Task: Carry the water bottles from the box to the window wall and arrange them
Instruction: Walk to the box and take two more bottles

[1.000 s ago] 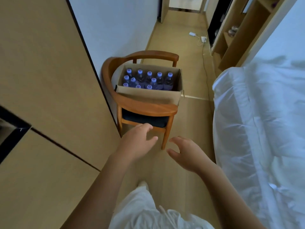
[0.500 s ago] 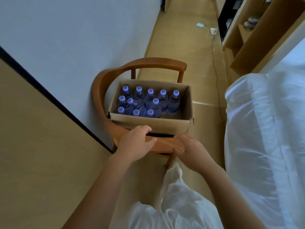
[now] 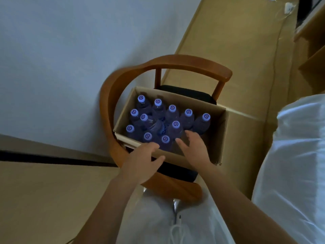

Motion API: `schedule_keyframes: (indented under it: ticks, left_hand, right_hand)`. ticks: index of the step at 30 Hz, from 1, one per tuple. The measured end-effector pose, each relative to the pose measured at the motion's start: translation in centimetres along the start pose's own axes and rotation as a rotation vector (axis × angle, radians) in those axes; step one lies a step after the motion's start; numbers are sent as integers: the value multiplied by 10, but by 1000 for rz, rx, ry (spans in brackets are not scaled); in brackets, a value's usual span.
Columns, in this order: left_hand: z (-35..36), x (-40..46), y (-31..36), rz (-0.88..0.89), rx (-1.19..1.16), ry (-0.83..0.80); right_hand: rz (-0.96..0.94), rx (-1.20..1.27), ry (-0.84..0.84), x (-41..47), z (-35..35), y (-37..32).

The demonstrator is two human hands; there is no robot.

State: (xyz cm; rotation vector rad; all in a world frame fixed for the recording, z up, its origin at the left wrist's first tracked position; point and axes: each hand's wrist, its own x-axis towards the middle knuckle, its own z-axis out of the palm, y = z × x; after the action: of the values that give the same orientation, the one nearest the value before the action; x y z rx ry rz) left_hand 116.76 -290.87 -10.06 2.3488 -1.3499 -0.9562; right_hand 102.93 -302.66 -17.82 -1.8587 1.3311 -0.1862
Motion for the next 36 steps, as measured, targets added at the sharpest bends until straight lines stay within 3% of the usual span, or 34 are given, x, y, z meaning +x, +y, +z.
schedule_keyframes:
  ticks: [5, 12, 16, 21, 24, 27, 30, 33, 36]
  left_hand:
    - [-6, 22, -7, -43, -9, -62]
    - [-16, 43, -20, -87, -46, -103]
    - [-19, 48, -28, -99, -23, -75]
    - [-21, 64, -19, -114, -107, -71]
    - [-24, 73, -4, -7, -178, -84]
    - [-28, 74, 18, 195, -338, 17]
    - [-29, 67, 39, 158, -653, 143]
    - [-29, 57, 45, 222, -639, 348]
    - [-29, 51, 34, 158, -707, 444]
  right_hand:
    - [83, 19, -13, 55, 33, 2]
    - [259, -218, -136, 111, 62, 1]
    - [136, -352, -134, 114, 50, -1]
    - [-25, -270, 48, 80, -3, -35]
    - [-158, -163, 64, 53, -54, -79]
    - [-271, -134, -18, 25, -100, -130]
    - [-363, -129, -52, 4, -119, -166]
    - [-432, -67, -70, 0, -122, -183]
    - [-509, 216, -335, 14, -120, -178]
